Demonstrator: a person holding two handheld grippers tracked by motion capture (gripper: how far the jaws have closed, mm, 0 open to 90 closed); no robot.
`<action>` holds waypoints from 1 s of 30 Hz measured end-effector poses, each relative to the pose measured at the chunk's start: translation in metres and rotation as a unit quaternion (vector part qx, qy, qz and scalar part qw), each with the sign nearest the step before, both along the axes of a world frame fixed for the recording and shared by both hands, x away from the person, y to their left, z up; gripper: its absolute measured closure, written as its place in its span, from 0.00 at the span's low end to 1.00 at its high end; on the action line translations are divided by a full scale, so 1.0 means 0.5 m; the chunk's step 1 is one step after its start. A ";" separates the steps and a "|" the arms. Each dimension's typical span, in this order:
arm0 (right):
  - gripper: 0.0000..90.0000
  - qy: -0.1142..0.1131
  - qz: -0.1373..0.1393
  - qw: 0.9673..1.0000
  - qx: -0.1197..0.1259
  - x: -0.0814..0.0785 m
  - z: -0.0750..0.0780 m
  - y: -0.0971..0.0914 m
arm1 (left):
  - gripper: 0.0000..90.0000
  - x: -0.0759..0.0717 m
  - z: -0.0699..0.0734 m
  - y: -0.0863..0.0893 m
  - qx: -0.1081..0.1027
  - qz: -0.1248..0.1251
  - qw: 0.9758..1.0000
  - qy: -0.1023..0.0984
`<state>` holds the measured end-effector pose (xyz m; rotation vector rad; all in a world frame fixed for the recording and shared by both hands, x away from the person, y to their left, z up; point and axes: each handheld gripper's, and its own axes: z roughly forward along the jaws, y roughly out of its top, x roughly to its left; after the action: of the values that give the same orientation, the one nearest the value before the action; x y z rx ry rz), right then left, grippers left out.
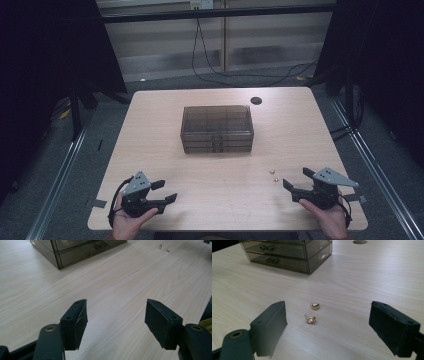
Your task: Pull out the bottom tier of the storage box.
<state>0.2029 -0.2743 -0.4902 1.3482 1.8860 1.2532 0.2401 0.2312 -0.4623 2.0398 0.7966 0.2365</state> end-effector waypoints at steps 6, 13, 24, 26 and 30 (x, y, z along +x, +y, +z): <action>0.17 0.004 0.003 1.000 0.004 0.001 -0.002 0.004 | 0.37 0.004 -0.003 0.000 0.010 0.000 1.000 0.002; 0.17 0.013 0.018 1.000 0.005 0.004 -0.005 0.018 | 0.37 0.006 -0.006 -0.013 0.022 -0.007 1.000 0.004; 0.12 0.022 0.018 1.000 0.004 0.008 -0.006 0.023 | 0.36 0.001 0.003 -0.029 0.034 -0.009 0.999 -0.025; 0.12 0.024 0.020 0.999 0.007 0.008 -0.006 0.024 | 0.36 0.003 0.005 -0.033 0.031 -0.012 0.999 -0.025; 0.12 0.024 0.018 0.999 0.010 0.008 -0.006 0.022 | 0.38 0.006 0.007 -0.045 0.044 -0.019 0.998 -0.034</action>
<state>0.2067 -0.2631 -0.4930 1.3729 1.9428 1.2719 0.2431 0.2085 -0.4586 2.1152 0.7156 0.3229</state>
